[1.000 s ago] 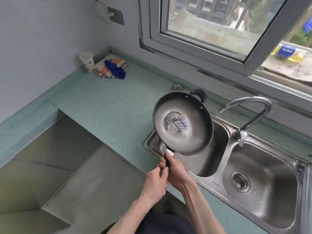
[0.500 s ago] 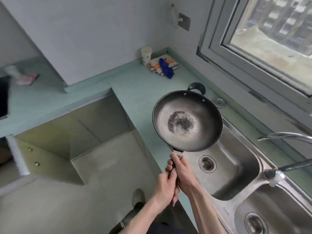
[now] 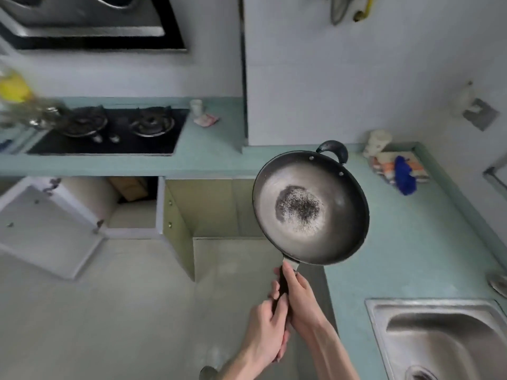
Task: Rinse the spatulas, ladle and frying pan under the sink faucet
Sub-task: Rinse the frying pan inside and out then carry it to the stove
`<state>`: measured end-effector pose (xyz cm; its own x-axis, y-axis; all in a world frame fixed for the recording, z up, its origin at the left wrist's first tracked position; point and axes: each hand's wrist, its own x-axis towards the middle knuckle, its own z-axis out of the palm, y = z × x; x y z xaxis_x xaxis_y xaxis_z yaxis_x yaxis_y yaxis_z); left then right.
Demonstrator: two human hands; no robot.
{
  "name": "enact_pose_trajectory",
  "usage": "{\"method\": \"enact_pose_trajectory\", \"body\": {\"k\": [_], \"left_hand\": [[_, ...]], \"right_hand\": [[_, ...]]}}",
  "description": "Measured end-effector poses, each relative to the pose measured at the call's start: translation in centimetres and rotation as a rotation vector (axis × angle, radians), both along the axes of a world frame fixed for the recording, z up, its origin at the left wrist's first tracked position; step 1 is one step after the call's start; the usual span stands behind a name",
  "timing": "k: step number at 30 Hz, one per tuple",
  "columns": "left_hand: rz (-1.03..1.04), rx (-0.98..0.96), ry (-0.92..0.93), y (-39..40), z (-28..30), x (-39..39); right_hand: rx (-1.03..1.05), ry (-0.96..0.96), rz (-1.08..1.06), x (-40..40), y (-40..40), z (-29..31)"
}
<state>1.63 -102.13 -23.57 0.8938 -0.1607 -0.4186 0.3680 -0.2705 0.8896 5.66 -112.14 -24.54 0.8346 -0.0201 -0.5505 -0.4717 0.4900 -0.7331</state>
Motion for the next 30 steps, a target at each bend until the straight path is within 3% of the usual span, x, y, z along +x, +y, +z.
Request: {"method": "enact_pose_trajectory", "body": {"k": [9, 22, 30], "left_hand": [[0.300, -0.005, 0.033, 11.5, 0.3, 6.9], [0.544, -0.135, 0.016, 28.4, 1.8, 15.1], [0.661, -0.162, 0.051, 37.0, 2.2, 24.0]], "right_hand": [[-0.123, -0.034, 0.264, 9.0, 13.6, 1.2], [-0.165, -0.042, 0.542, 19.2, 32.3, 3.2], [-0.200, -0.039, 0.591, 29.0, 42.7, 2.5]]}}
